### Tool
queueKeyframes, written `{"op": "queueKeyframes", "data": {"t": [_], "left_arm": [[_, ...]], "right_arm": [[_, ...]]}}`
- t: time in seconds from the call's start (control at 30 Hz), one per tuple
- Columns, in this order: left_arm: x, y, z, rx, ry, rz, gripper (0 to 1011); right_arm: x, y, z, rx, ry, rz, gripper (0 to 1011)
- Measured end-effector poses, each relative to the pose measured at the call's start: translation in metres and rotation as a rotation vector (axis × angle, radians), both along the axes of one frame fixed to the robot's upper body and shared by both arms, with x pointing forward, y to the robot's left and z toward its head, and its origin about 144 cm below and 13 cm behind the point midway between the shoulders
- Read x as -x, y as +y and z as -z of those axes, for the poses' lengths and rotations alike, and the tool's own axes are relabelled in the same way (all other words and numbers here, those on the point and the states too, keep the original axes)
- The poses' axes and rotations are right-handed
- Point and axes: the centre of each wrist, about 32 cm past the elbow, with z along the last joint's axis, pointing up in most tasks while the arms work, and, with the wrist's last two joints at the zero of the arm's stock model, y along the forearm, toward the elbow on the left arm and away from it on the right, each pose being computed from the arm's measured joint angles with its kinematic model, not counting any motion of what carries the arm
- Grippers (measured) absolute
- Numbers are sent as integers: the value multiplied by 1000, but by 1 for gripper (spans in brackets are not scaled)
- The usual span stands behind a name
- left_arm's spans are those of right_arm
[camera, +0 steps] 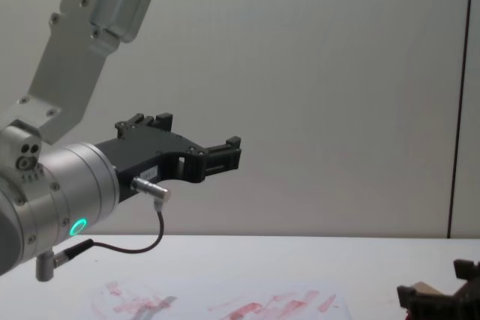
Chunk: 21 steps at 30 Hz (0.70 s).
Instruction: Use the one hand to pick up the stamp and affix it onto the A4 paper.
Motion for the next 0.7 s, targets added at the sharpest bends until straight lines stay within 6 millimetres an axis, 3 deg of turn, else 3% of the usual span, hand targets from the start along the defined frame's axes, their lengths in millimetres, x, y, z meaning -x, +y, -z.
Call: {"op": "queueKeyframes", "data": {"t": [0.17, 0.33, 0.7], "left_arm": [[0, 0, 0, 0, 0, 0, 1003], [0, 0, 0, 0, 0, 0, 1003], [0, 0, 0, 0, 0, 0, 1003]], "right_arm": [[-1, 0, 4, 3, 14, 1, 994], [-1, 0, 6, 5, 25, 2, 902], [-2, 0, 12, 9, 43, 8, 575]]}}
